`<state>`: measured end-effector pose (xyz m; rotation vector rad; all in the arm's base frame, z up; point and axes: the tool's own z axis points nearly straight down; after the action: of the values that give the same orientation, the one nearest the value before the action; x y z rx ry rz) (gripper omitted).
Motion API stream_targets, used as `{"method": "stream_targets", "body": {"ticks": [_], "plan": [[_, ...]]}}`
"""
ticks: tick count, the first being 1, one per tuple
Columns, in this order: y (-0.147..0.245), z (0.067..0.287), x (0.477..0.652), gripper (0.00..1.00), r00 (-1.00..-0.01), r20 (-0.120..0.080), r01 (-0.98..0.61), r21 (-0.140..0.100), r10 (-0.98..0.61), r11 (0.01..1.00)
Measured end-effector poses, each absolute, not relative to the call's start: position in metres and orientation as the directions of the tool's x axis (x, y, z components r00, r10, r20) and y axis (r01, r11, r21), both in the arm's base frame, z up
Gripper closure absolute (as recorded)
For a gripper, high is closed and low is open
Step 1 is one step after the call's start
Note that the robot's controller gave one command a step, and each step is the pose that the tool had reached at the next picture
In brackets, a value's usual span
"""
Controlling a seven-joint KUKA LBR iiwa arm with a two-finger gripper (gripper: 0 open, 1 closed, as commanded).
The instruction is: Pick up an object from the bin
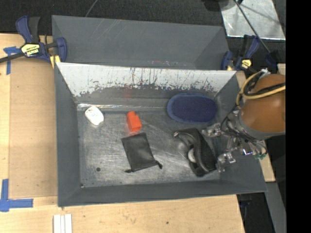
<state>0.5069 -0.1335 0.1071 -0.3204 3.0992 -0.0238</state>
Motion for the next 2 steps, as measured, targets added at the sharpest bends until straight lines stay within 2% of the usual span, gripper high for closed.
{"method": "stream_targets", "body": {"ticks": [1, 2], "plan": [[-0.14, 0.105, 0.508, 0.0, -0.996, -0.015, -0.082, -0.01, -0.083, 0.997], [-0.084, 0.116, 0.516, 0.0, -0.999, -0.009, 0.046, -0.007, 0.046, 0.999]]}}
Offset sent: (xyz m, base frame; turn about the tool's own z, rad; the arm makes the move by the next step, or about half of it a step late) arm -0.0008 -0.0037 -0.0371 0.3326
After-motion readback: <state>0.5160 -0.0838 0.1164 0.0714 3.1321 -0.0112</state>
